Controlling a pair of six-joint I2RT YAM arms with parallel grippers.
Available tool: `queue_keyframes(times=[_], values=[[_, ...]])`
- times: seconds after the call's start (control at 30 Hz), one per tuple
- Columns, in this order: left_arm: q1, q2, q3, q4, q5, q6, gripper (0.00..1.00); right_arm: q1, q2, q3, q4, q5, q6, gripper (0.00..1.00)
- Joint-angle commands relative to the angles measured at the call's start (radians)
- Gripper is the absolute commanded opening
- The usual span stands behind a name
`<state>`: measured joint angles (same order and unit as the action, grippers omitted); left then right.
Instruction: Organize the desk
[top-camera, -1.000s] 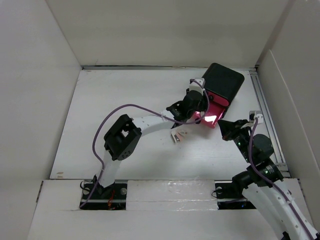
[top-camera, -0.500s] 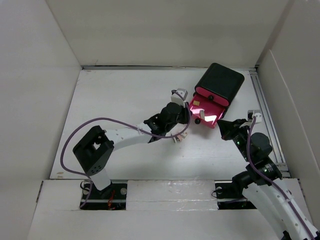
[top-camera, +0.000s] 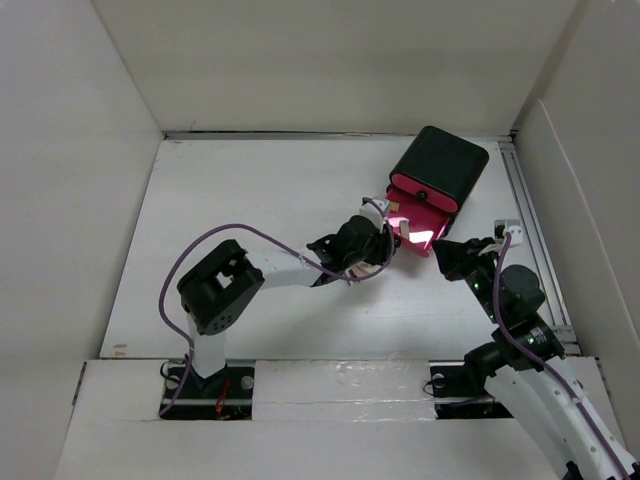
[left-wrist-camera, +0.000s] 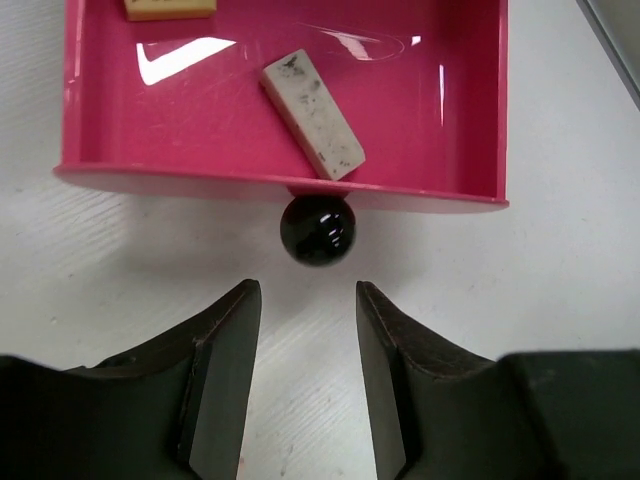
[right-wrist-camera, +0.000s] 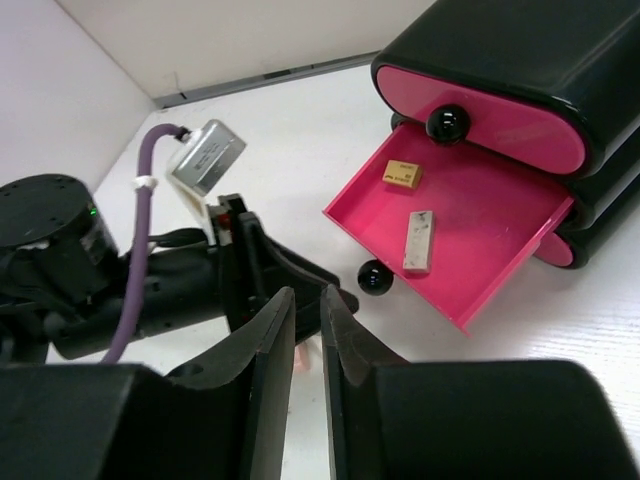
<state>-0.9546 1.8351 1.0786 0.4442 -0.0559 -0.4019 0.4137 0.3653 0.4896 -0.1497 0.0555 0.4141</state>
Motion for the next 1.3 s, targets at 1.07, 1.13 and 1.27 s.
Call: queue_keyframes(times=[1.07,1.13,1.27], values=[[0.005,0.179,0.356,-0.035,-0.001,0.072,0.16,0.010,0.020,0.018,0.050,-0.026,-0.008,0.20],[0.005,0.193,0.385,-0.048,-0.005,0.069,0.15,0.010,0.018,0.021,0.041,-0.025,-0.011,0.16],[0.005,0.205,0.418,-0.039,-0.009,0.063,0.16,0.010,0.006,0.020,0.038,-0.023,-0.008,0.14]])
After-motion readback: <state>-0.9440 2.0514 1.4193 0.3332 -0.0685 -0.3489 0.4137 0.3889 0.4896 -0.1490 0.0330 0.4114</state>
